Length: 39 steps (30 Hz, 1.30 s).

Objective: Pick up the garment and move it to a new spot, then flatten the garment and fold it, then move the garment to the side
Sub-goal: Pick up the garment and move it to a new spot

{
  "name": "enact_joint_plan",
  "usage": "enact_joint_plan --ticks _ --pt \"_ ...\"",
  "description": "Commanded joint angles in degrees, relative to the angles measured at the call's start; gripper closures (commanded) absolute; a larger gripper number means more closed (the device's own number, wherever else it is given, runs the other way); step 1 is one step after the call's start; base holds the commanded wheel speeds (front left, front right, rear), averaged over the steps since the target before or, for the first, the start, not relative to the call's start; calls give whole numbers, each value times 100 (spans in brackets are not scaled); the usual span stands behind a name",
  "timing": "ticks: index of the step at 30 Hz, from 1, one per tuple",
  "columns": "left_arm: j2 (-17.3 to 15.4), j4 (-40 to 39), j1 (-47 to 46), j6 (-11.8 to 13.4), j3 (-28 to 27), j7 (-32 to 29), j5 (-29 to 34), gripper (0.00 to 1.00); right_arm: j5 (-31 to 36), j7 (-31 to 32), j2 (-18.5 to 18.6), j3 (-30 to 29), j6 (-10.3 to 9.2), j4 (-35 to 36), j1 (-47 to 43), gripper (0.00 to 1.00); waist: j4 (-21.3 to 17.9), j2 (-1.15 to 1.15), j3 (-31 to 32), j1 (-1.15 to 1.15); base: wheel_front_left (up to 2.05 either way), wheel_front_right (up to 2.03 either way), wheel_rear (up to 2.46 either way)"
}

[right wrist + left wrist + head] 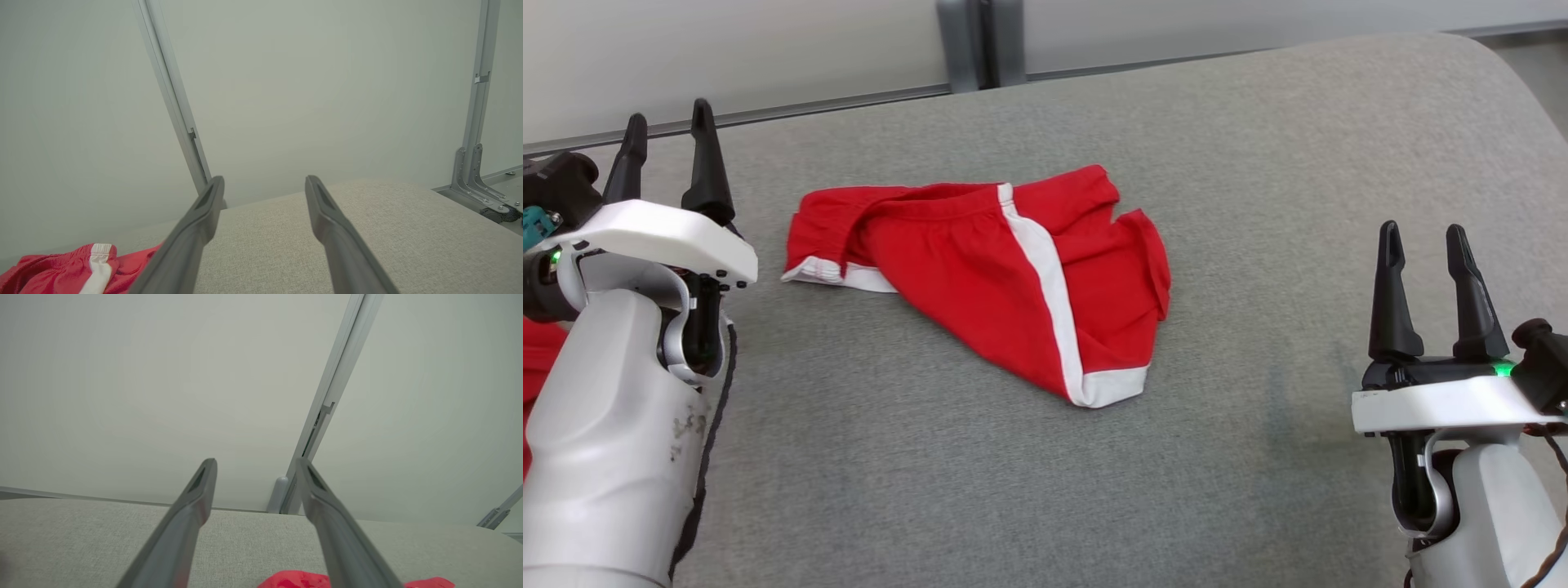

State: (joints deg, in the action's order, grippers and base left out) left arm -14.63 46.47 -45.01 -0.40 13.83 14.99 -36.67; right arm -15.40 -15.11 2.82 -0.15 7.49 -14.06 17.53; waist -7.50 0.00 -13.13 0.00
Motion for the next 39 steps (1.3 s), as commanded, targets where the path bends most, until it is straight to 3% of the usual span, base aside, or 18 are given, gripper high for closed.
enact_joint_plan --ticks 1,6,9,14,19,26,39 --pt "61 -280 198 -51 -165 25 127 0 57 -7 14 -23 0 14 -67 0 173 0 102 0 0 0 0" --pt "353 -1380 878 -296 -640 19 556 0 158 -7 15 -90 0 9 -230 0 495 0 328 0 0 0 0" --pt "553 -1936 1439 -156 -880 20 908 0 239 -7 16 -98 0 3 -374 0 663 0 468 0 0 0 0" --pt "892 -2793 2442 -223 -1015 17 1454 0 254 -7 14 -113 0 18 -586 0 870 0 645 0 0 0 0" --pt "1102 -3402 3322 -118 -1107 16 1906 0 417 -7 16 -76 0 -5 -760 0 963 0 763 0 0 0 0" --pt "1171 -3797 3922 -53 -1080 16 2116 0 472 -7 14 -87 0 3 -861 0 1035 0 807 0 0 0 0" --pt "1163 -3835 4006 137 -854 16 1873 0 340 -7 14 -71 0 -16 -871 0 1075 0 791 0 0 0 0"
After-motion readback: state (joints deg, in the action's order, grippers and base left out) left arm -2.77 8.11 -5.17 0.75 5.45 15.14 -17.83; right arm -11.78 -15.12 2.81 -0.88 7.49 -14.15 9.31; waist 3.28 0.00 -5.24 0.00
